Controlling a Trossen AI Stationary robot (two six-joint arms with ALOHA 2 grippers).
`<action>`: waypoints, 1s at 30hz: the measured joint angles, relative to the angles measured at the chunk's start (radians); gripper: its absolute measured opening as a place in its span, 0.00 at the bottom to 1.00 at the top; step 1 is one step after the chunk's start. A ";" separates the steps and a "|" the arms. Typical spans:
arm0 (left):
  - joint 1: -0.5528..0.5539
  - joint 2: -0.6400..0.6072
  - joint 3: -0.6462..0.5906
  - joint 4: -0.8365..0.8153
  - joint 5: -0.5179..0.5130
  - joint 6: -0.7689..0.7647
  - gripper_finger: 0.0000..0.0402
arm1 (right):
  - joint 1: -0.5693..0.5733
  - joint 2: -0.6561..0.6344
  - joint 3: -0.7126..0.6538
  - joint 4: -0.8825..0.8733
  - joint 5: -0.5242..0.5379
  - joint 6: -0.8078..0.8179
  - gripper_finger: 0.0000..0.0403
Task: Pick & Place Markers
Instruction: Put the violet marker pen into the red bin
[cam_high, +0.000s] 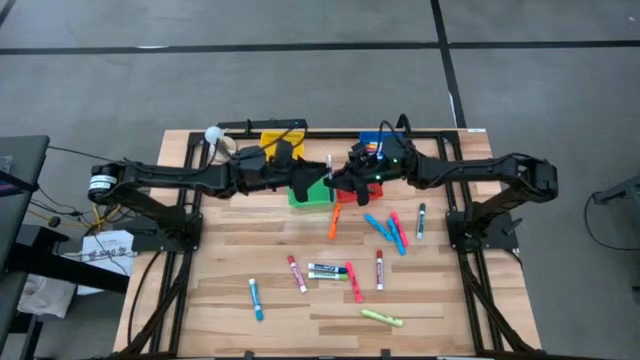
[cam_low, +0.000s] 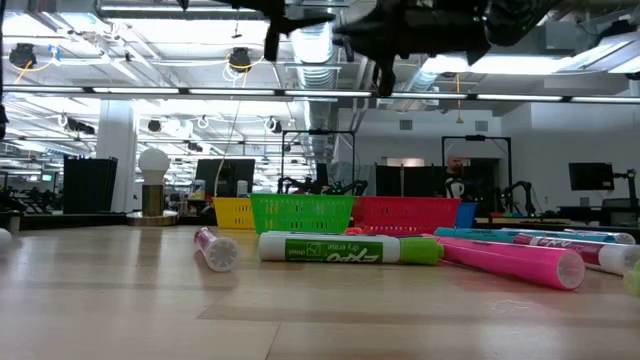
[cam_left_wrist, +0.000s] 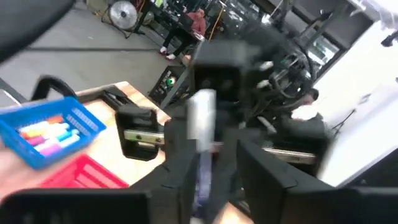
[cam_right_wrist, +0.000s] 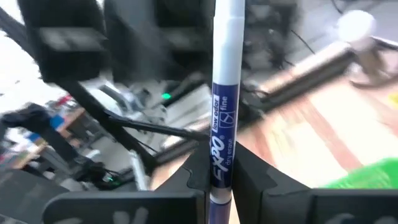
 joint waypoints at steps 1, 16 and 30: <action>0.008 -0.018 0.001 -0.014 0.001 0.027 0.31 | -0.006 -0.001 0.000 -0.022 0.002 -0.010 0.07; 0.036 -0.270 0.001 -0.507 -0.157 0.234 0.46 | -0.164 -0.127 0.106 -0.715 0.149 -0.297 0.07; 0.013 -0.448 -0.342 -0.245 -0.168 0.251 0.42 | -0.173 -0.055 0.298 -1.101 0.264 -0.499 0.08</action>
